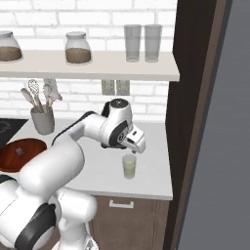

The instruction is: Grab a lemon wedge from the fridge and one ice cube from the ice bowl, and put them in the glass of lemonade.

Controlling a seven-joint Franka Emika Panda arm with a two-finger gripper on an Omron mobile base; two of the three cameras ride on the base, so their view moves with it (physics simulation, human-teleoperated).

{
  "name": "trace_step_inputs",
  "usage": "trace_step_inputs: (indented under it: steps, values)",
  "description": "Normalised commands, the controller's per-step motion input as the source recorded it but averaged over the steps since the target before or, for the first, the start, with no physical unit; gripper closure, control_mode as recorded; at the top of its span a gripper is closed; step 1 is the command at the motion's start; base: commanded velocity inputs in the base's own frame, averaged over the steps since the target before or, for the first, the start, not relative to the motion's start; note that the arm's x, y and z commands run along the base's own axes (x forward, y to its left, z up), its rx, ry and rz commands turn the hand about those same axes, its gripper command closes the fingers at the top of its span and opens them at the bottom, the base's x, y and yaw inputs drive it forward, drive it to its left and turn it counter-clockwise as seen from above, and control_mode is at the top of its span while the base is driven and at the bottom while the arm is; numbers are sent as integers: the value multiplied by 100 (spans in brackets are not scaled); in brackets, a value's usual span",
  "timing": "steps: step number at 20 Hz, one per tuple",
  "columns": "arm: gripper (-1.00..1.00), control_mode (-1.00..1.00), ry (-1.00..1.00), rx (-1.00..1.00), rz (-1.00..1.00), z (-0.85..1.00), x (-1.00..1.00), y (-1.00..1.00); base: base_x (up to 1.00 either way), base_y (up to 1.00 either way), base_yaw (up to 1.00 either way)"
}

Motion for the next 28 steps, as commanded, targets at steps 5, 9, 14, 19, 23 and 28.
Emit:
trace_step_inputs:
  steps: [5,9,14,19,23,28]
  values:
    - [-100,-100,0,0,0,13,-16,6,0,0,0]
    - [-100,-100,0,0,1,7,-55,21,0,0,0]
    - [-100,-100,5,-3,13,45,-72,69,0,0,0]
    - [-100,-100,17,-1,14,35,-60,72,0,0,0]
    - [-100,-100,3,6,11,0,-62,35,0,0,0]
    - [-100,-100,0,2,1,17,-65,30,0,0,0]
